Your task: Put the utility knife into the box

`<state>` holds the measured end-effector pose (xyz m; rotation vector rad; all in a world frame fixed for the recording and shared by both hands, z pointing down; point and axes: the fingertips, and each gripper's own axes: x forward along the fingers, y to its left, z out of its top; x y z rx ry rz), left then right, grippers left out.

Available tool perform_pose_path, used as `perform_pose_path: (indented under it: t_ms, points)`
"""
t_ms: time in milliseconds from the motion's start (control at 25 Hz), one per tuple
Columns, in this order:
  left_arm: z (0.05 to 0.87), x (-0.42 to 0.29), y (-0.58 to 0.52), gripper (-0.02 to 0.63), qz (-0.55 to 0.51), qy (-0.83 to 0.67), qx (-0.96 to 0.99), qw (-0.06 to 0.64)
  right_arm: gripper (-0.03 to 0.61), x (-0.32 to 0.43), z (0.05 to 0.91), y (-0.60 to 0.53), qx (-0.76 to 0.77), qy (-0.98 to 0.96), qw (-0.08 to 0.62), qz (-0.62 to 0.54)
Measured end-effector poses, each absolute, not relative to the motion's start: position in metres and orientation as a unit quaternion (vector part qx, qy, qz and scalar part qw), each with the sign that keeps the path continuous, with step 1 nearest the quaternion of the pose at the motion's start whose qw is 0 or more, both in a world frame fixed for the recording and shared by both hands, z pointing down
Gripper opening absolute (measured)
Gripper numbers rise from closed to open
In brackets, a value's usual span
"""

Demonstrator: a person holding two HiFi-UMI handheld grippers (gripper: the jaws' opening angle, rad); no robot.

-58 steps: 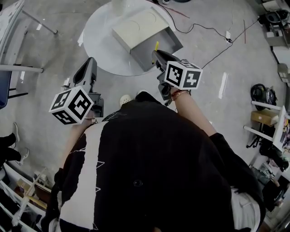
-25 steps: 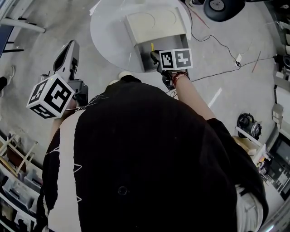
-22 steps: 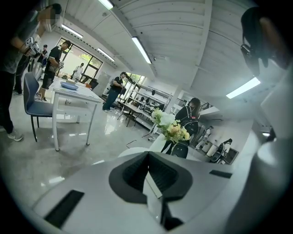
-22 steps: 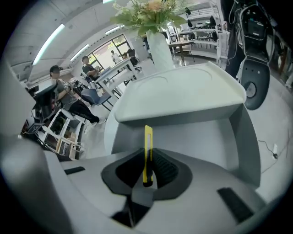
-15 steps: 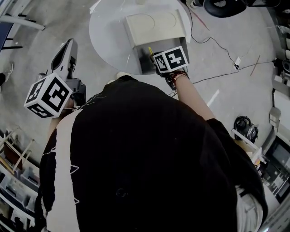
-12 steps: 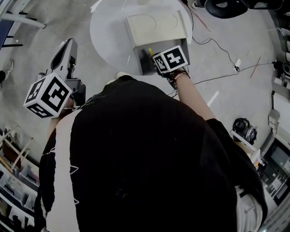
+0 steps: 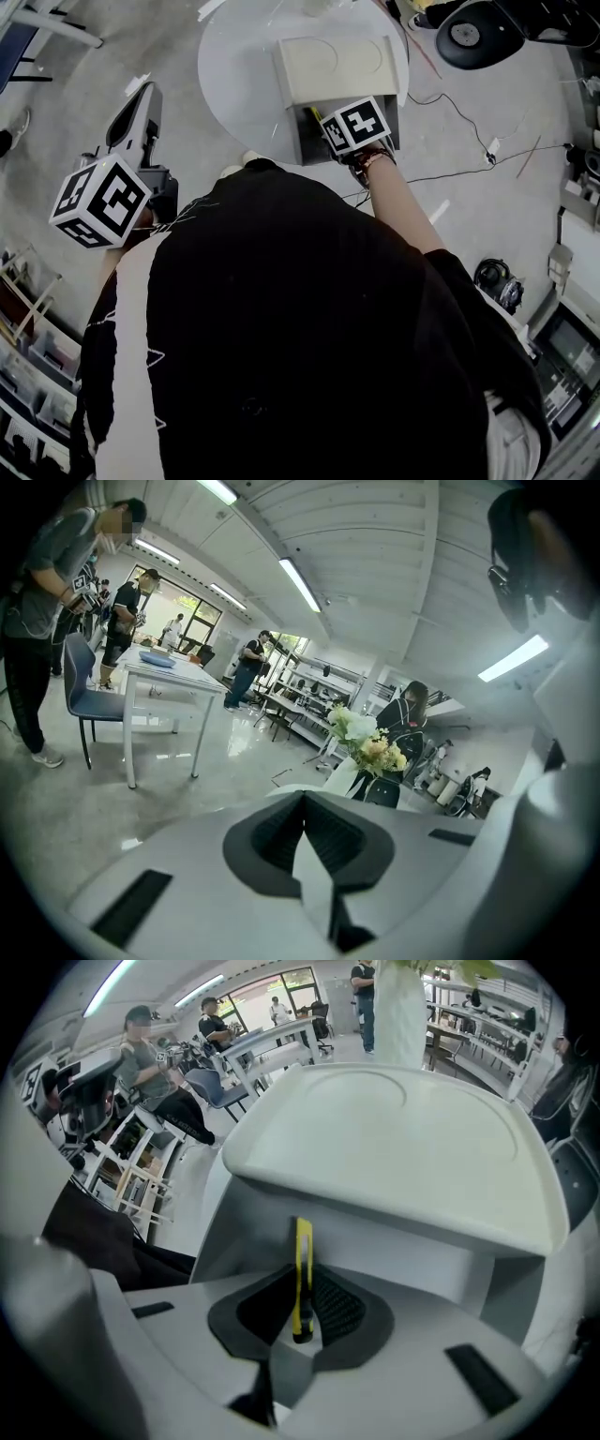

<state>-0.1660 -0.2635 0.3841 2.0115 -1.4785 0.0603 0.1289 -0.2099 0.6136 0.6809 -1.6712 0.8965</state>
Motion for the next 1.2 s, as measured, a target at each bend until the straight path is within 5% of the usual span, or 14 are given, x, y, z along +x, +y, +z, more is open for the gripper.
perform_pose_path:
  t_ms: [1200]
  points:
    - [0.391, -0.18, -0.262, 0.012, 0.012, -0.568, 0.753, 0.331, 0.057, 0.126, 0.621, -0.214, 0.308, -0.692, 0.513, 0.403]
